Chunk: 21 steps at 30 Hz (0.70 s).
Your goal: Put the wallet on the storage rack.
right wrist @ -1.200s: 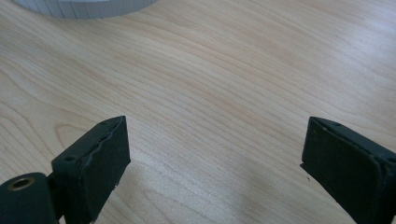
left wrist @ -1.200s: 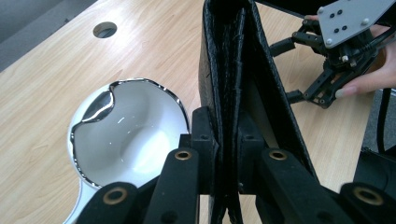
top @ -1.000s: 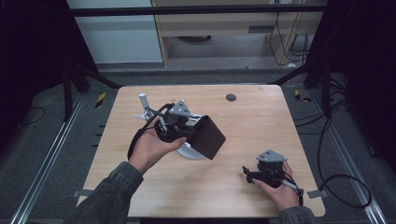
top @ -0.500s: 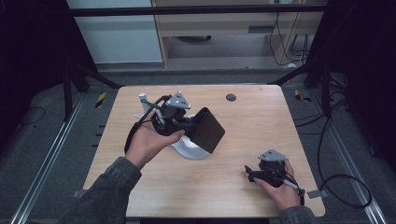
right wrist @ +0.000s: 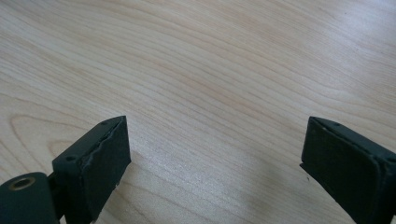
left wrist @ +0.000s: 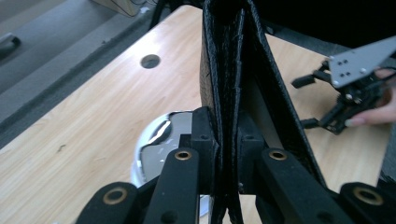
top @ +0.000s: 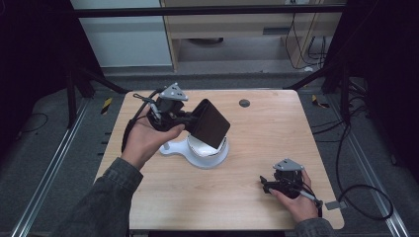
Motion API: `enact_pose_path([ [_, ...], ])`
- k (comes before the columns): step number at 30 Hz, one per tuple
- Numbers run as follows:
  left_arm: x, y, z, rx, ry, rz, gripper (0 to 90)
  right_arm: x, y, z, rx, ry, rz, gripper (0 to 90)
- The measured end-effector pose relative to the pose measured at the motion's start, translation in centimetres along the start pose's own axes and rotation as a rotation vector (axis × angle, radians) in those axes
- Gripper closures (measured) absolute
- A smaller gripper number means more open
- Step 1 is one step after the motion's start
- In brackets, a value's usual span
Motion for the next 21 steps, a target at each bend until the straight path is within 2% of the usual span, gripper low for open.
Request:
enact_pose_path([
  [3, 0.0, -0.6, 0.5, -0.006, -0.016, -0.012, 81.5, 0.1, 0.1, 0.0, 0.002, -0.004, -0.001, 8.1],
  [11, 1.2, -0.8, 1.4, 0.006, -0.06, -0.013, 81.4, 0.0, 0.0, 0.1, -0.001, -0.002, -0.001, 8.1],
  [18, 3.4, -0.9, 3.5, -0.018, -0.108, 0.016, 81.4, 0.0, 0.1, 0.1, -0.004, -0.007, -0.005, 8.1],
  [21, 4.2, -0.7, 3.9, -0.019, -0.111, 0.03, 81.4, 0.0, -0.1, 0.2, -0.001, -0.011, -0.006, 8.1],
])
Point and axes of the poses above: each handheld gripper's, and its own axes: x roughly forward along the jaws, z roughly out of its underside, y roughly to its right, the point moved 4 cm from there along x, roughly forward along the jaws, and after that the axes turned 11 degrees about x, right-handed, at the moved point
